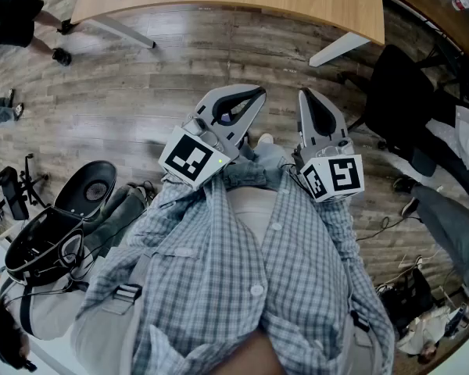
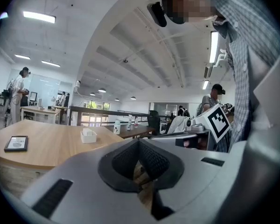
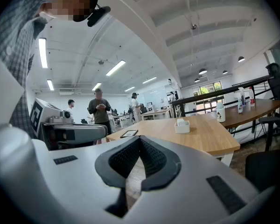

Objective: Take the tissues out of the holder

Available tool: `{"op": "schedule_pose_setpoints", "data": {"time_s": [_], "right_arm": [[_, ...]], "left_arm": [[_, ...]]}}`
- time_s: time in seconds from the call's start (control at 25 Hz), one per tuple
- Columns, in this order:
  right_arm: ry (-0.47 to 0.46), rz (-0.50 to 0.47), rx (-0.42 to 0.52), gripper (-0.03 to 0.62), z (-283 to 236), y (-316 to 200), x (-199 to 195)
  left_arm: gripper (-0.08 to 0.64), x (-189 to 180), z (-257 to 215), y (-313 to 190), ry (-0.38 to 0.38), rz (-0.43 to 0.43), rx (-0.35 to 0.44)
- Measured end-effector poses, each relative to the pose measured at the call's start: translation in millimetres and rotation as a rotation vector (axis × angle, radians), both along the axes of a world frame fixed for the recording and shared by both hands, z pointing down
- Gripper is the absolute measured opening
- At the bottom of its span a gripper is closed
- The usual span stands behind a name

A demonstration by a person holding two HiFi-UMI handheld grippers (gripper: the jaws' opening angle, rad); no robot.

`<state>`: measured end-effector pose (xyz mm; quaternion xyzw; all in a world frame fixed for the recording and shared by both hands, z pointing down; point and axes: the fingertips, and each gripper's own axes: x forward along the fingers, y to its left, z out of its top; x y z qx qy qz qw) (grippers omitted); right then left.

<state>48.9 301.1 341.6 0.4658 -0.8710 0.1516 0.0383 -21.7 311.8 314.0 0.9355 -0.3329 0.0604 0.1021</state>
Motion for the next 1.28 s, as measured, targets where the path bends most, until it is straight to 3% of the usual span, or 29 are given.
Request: {"op": "schedule_pose_setpoints", "data": {"time_s": [0.52,1.28], "right_arm": [[-0.002,-0.016,-0.001,0.011,-3,-4,-12],[0.002,0.122,-0.013,0.011,-1,0,-14]], "left_arm": [[0.008,-9,-1,-4,0.007,-0.008,-0.008],[0.008,-65,6,-10,0.015,-0.064,0.010]]}}
